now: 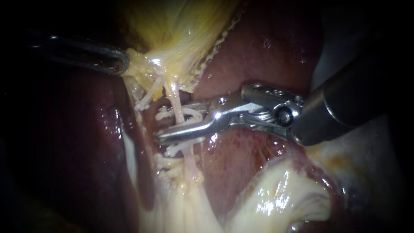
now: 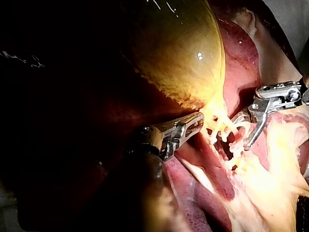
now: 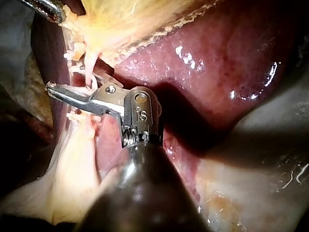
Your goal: Clipping third clip right tube
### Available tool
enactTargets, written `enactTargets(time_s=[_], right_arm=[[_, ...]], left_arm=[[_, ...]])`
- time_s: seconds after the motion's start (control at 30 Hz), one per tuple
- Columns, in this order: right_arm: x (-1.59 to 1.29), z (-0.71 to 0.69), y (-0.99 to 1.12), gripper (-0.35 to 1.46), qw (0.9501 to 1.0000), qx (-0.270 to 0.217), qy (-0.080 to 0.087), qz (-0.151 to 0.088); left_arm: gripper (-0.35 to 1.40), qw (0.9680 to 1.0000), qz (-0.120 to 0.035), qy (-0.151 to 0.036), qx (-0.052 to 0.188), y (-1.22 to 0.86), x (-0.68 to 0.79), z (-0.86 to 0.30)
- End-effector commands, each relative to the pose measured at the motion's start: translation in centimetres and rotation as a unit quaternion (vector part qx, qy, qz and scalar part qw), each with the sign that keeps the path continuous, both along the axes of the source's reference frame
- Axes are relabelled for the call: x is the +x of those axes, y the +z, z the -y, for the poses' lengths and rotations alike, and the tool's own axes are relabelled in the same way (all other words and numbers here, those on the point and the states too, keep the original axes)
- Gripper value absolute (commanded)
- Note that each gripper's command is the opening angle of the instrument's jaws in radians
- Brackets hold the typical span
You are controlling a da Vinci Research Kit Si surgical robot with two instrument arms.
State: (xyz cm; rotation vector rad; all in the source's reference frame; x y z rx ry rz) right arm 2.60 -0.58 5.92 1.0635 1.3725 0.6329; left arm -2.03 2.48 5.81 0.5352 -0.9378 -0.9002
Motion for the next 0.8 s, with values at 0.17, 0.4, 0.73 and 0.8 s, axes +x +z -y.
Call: enactTargets(time_s=[0.17, 0.4, 0.73, 0.8], right_arm=[[0.01, -0.09, -0.12, 0.49, 0.9997, 0.006, 0.025, -0.004], [-0.01, -0.12, -0.09, 0.42, 0.9996, 0.006, 0.026, -0.004], [0.01, -0.18, -0.1, -0.22, 0.9982, 0.054, 0.025, 0.005], [-0.03, -0.18, -0.1, -0.35, 0.9975, 0.066, 0.024, 0.007]], left_arm=[[-0.35, 1.0, 0.0, 0.0, 0.0, 0.0, -0.01, 0.0], [-0.35, 1.0, 0.0, -0.001, 0.0, 0.0, -0.02, -0.01], [-0.35, 1.0, 0.0, 0.0, 0.0, 0.0, 0.0, 0.0], [-0.35, 1.0, 0.0, 0.0, 0.0, 0.0, -0.01, 0.0]])
